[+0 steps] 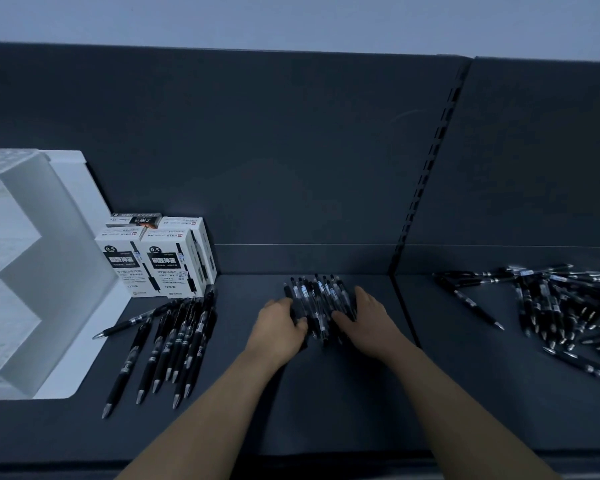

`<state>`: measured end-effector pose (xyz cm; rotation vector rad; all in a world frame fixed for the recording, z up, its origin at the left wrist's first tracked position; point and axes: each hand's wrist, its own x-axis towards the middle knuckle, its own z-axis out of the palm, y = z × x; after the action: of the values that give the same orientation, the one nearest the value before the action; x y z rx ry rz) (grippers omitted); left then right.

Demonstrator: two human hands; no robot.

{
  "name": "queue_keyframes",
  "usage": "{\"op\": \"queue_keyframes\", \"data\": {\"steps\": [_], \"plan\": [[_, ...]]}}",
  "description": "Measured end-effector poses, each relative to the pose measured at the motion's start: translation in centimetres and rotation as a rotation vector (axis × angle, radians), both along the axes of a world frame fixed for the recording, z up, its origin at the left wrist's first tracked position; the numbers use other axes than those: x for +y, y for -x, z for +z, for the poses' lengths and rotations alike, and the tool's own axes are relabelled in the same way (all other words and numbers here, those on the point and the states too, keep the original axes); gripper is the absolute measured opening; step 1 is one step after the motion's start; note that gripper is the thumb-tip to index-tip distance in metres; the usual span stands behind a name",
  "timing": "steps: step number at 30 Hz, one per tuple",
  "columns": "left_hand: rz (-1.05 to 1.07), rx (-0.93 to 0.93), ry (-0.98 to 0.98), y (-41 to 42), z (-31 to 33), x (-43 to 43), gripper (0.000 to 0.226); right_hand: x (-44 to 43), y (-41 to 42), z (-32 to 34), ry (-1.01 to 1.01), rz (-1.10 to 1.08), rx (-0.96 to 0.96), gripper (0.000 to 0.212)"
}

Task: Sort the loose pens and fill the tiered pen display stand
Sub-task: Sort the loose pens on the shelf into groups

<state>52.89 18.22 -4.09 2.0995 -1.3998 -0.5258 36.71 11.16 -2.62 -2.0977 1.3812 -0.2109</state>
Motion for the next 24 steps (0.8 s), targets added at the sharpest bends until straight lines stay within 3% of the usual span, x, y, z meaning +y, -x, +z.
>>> {"op": "queue_keyframes", "data": {"steps": [9, 17, 24], "plan": [[-0.156, -0.411, 0.110, 4.9, 4.6, 1.1, 0.035, 2.8, 5.4, 3.3, 0.318, 0.025, 0.128, 0.062], [-0.301, -0.427, 0.163, 15.1, 7.7, 0.7, 0.054, 4.1, 16.7, 6.2, 0.456, -0.087, 0.191, 0.053], [-0.393, -0.360, 0.175, 29.7, 7.4, -2.0, 0.053, 2.4, 32.0, 6.9, 0.446, -0.166, 0.249, 0.050]]}}
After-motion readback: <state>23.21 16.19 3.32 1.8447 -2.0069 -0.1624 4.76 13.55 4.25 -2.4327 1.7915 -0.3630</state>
